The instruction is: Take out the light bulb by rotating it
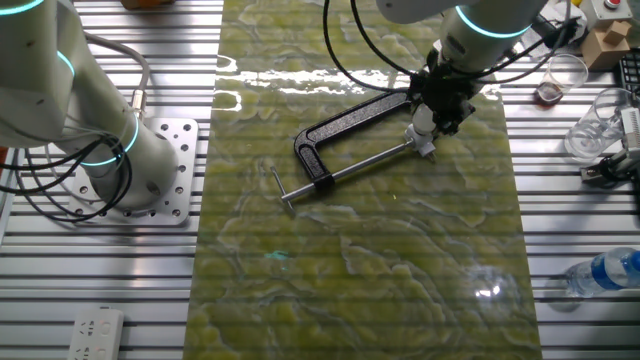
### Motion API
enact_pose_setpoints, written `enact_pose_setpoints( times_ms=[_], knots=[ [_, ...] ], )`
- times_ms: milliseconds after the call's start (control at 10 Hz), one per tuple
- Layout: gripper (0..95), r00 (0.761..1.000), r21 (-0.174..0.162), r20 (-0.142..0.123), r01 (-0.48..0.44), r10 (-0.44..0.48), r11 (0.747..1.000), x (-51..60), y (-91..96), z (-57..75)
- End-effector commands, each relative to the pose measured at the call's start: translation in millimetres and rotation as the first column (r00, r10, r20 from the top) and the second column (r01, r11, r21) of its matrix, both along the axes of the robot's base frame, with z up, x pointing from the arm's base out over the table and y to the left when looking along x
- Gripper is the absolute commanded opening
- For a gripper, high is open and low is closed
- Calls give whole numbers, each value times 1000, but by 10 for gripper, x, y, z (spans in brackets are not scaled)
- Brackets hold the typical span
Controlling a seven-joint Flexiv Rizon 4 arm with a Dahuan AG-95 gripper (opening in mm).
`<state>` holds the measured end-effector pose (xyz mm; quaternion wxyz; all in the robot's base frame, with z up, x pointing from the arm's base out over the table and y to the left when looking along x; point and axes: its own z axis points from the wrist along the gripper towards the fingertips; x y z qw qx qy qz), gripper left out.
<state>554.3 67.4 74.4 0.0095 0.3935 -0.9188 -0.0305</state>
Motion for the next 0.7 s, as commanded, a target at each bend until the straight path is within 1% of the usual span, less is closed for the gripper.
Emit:
enact_pose_setpoints(
  times_ms=[100,200,300,400,500,600,700],
  knots=[
    [0,981,7,14,-192,192,981,7,1,4],
    [0,975,10,15,-223,223,975,8,2,5],
    [0,951,17,18,-307,307,951,8,2,4],
    [0,932,21,21,-363,362,932,7,3,3],
    [0,884,22,27,-468,467,884,7,3,3],
    [0,847,23,34,-531,530,847,7,3,3],
    [0,779,22,42,-627,626,779,6,4,4]
  ],
)
